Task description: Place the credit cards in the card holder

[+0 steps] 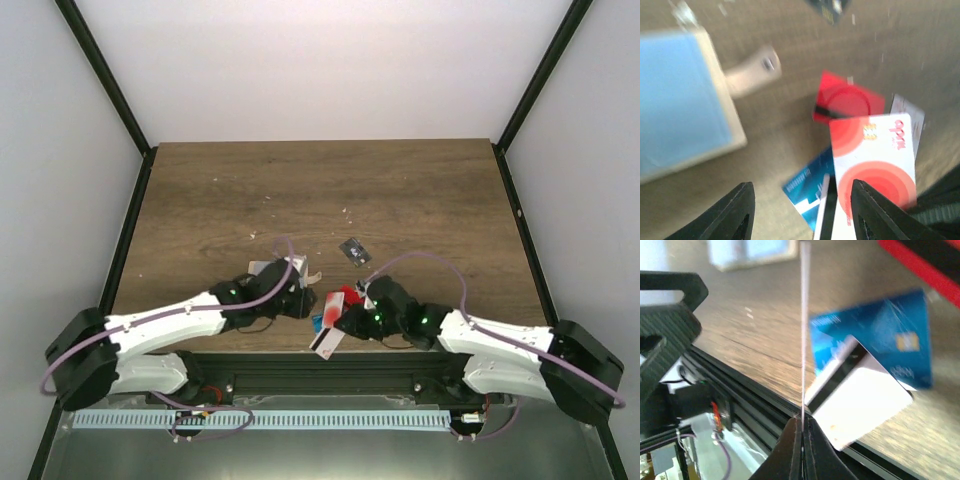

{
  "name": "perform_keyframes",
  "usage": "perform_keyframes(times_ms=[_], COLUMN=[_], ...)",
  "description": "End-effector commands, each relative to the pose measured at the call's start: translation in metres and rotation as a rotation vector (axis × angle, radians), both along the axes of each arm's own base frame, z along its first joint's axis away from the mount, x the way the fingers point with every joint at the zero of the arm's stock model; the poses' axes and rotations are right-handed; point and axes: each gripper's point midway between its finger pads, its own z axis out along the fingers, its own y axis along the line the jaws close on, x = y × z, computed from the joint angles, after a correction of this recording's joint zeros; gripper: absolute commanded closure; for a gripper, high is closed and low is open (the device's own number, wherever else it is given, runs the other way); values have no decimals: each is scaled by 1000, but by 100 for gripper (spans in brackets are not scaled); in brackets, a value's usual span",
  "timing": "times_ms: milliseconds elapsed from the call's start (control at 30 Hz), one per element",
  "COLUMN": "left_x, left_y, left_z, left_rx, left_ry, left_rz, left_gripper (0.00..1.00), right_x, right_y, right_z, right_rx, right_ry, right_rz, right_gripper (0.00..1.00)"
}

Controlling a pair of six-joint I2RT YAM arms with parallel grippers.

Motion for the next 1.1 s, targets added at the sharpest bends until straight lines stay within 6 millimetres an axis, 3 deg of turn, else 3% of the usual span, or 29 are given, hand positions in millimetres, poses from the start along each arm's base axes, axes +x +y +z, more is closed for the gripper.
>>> perform_keyframes(times_ms=[0,67,233,400,700,833,1067], left_x=[39,53,59,50,19,18,9], left_y=[31,45,53,43,21,19,15], left_z=[44,60,93,126,183,187,189], left_rx=[5,-44,-255,-475,-749,-765,-812], left_ry=[-154,-192,-251,-274,-325,-325,-306], left_rz=[77,111,58,-62,-298,-311,-370], left_gripper=[45,45,40,40,45,52,75], right_x=[32,42,60,61,50,39,34], right_y=[14,20,25,25,26,27,29], right_z=[62,85,133,165,189,196,200], right_rx=[100,157,313,447,536,583,607], right_ry=[-251,-342,-528,-655,-744,-758,-761], right_rz=[74,106,149,254,413,489,523], right_gripper=[99,99,99,99,99,99,99])
